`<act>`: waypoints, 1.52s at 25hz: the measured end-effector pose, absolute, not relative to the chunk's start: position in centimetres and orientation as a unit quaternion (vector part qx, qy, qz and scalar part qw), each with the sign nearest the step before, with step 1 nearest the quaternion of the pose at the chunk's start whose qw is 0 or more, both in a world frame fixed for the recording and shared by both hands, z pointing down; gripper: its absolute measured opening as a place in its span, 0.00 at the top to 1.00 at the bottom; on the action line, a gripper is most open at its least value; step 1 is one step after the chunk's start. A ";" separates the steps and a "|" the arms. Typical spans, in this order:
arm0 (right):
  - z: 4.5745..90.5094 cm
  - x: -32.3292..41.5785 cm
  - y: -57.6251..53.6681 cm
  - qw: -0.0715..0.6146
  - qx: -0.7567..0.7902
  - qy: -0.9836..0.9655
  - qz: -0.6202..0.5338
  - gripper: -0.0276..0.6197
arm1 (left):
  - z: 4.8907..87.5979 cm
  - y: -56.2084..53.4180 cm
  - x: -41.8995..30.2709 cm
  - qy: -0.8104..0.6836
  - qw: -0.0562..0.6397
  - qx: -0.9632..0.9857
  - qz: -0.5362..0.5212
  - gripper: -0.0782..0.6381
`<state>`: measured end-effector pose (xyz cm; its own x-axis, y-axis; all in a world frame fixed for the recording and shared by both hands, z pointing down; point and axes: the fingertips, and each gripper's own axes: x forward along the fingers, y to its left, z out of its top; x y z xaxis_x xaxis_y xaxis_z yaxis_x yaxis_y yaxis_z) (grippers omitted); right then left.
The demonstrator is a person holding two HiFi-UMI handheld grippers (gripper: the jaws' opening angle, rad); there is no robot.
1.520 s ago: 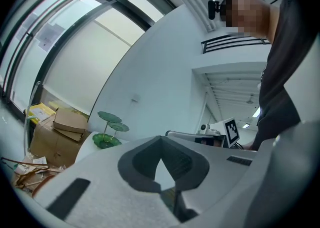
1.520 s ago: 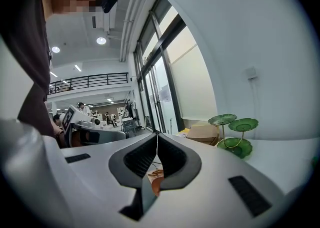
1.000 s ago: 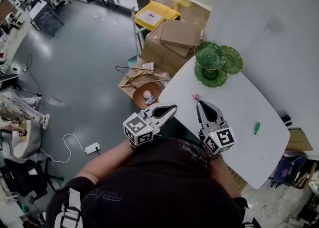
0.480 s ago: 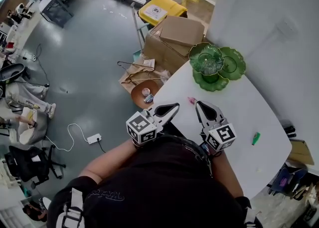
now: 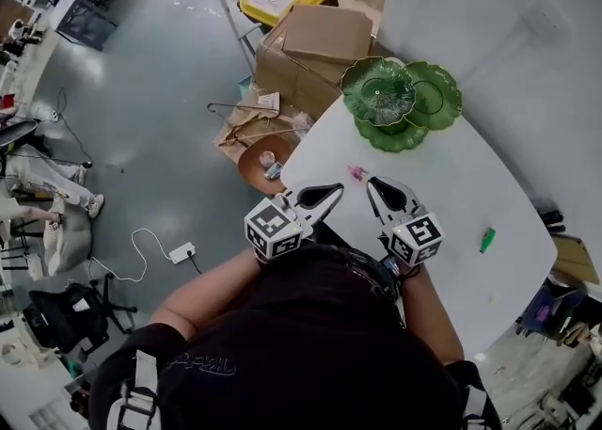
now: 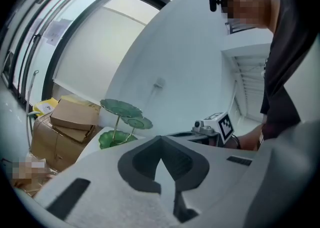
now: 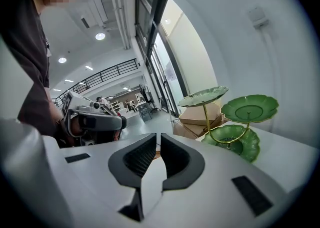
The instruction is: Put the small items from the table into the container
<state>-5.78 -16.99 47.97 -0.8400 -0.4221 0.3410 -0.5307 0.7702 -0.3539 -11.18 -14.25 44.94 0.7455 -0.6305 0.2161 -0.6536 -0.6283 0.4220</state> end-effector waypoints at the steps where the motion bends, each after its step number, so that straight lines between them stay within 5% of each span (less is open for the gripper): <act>1: 48.9 -5.6 -17.1 0.125 0.259 -0.929 0.231 0.92 | 46.1 -14.2 -11.1 -0.352 0.242 0.903 0.037 0.89; 9: 55.6 -5.3 -18.0 0.171 0.271 -0.903 0.286 0.91 | 54.0 -14.8 -11.3 -0.336 0.308 0.887 0.072 0.88; 20: 65.3 -6.3 -19.0 0.273 0.264 -0.873 0.306 0.71 | 58.7 -16.9 -12.7 -0.334 0.338 0.876 0.082 0.89; 38: 72.8 -5.7 -18.6 0.364 0.257 -0.840 0.310 0.67 | 60.3 -18.3 -14.7 -0.354 0.358 0.860 0.081 0.88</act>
